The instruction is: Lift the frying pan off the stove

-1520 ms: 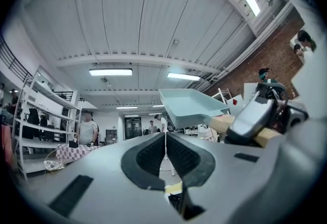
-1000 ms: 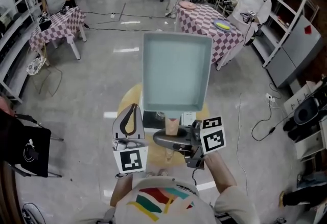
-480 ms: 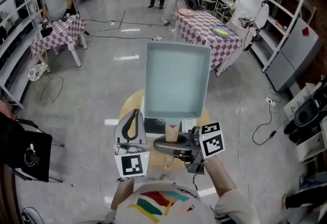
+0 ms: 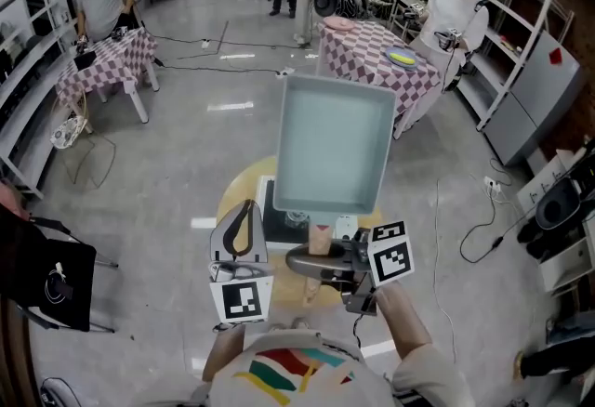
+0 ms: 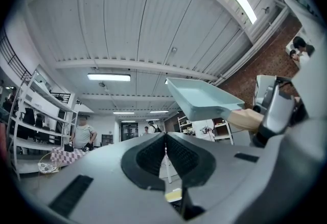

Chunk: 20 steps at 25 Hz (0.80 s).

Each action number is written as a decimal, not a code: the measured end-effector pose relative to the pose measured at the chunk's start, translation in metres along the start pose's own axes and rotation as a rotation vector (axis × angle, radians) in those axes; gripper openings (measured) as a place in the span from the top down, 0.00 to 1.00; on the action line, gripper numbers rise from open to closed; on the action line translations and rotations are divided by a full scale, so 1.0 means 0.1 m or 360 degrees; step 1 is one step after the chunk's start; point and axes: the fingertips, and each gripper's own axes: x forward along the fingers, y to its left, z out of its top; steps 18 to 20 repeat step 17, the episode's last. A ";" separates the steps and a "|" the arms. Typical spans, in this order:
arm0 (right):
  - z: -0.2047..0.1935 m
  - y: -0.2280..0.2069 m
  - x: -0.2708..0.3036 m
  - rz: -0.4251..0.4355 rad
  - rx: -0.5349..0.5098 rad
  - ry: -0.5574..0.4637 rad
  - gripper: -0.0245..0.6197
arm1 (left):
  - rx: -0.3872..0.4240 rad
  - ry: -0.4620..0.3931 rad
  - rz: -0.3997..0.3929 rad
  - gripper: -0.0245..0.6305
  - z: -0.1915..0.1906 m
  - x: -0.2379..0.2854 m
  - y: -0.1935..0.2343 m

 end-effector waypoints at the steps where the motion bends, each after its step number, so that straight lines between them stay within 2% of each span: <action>1: 0.00 0.00 -0.01 -0.0004 0.0001 0.0002 0.93 | -0.0002 0.0004 -0.0003 0.95 -0.01 0.00 -0.01; 20: -0.05 0.06 -0.12 0.0027 0.0015 0.0046 0.93 | 0.0001 0.0012 0.0001 0.95 0.03 0.03 -0.11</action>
